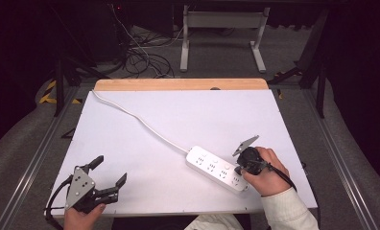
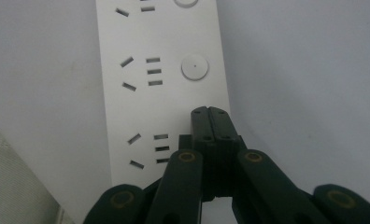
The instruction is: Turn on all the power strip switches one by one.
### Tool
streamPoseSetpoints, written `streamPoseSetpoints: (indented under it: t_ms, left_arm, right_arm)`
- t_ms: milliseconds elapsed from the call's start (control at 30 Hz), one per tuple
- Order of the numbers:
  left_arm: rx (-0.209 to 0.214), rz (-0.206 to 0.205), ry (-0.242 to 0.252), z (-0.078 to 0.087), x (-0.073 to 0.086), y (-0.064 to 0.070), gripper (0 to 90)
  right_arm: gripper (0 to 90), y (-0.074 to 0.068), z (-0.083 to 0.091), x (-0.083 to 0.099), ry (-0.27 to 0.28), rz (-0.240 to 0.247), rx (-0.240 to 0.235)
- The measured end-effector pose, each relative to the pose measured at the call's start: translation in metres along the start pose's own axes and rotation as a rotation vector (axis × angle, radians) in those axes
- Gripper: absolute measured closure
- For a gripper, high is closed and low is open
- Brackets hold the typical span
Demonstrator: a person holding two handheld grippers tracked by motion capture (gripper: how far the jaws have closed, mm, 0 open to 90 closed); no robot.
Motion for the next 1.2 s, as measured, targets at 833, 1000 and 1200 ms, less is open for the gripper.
streamPoseSetpoints:
  t_ms: [833, 1000, 1200]
  left_arm:
    - [0.004, 0.006, -0.006, -0.001, 0.001, 0.0, 11.9]
    - [0.001, 0.004, -0.003, -0.001, 0.0, 0.0, 11.9]
    - [0.004, 0.006, -0.006, -0.001, 0.001, 0.0, 11.9]
  right_arm:
    - [90.0, -0.008, 0.018, -0.021, 0.237, 0.044, -0.013]
    - [90.0, -0.007, 0.008, -0.023, 0.21, 0.043, -0.029]
    - [90.0, -0.004, 0.0, -0.025, 0.183, 0.038, -0.043]
Point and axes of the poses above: each handheld gripper's, and its own axes: z roughly backward along the jaws, x roughly out of its underside, y roughly to its right, the point moved 6 cm from there along -z, roughly forward along the jaws, and after that the axes turned 2 degrees about -x, right-handed, at the moved point
